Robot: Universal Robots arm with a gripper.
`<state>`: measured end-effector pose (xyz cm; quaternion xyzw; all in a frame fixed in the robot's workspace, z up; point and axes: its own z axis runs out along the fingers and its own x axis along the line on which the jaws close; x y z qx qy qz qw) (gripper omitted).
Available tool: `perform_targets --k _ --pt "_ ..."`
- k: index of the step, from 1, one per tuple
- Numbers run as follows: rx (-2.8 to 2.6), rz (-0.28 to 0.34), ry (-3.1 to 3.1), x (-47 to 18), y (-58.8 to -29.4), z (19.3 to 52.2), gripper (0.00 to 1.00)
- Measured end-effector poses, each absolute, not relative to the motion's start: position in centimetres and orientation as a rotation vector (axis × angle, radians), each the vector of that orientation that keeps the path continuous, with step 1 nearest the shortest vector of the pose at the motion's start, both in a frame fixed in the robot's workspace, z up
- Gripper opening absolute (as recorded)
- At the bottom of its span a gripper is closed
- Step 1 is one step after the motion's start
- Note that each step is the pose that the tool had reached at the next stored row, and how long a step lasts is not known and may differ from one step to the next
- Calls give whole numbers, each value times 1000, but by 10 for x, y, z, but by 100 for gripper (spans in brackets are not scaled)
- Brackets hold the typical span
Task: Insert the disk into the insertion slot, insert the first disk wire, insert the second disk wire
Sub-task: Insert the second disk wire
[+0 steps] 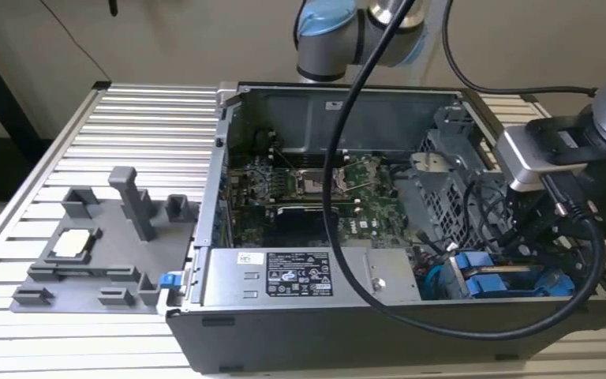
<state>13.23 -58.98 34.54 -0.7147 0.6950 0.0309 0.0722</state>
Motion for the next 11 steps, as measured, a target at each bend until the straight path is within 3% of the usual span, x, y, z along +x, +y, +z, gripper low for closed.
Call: perform_targets --k 11 --pt "-2129 91 2107 137 -588 340 16"
